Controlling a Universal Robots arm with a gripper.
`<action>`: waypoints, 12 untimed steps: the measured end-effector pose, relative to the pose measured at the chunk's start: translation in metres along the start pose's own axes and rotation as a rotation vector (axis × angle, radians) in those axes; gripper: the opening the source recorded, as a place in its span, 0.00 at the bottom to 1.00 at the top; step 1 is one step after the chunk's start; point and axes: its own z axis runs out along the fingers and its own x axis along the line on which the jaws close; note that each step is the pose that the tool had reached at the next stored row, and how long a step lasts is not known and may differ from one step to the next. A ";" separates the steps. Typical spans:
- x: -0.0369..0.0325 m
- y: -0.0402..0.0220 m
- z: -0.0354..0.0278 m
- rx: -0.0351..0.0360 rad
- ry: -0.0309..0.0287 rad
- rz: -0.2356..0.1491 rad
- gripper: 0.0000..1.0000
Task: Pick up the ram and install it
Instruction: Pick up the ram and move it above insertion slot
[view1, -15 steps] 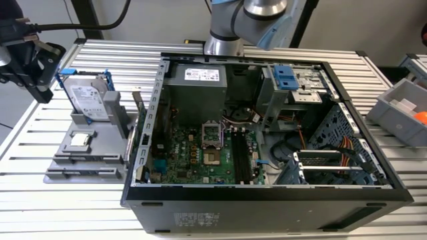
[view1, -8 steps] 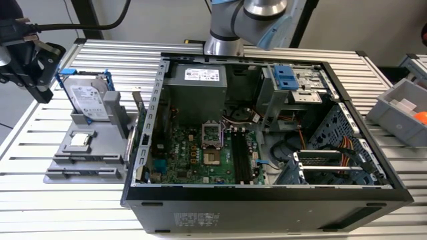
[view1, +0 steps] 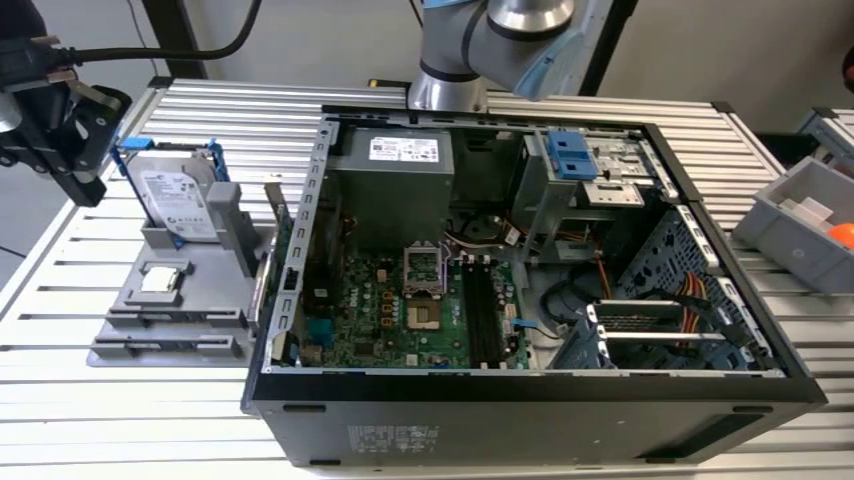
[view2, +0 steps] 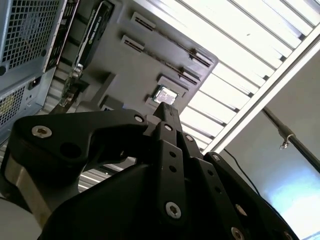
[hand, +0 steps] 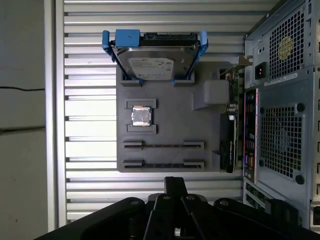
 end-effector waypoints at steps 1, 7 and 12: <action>0.0000 0.0000 0.0000 0.0000 0.0000 0.000 0.00; 0.0000 0.0000 0.0000 -0.0001 0.0002 -0.001 0.00; 0.0000 0.0000 -0.0001 -0.0003 0.0017 -0.031 0.00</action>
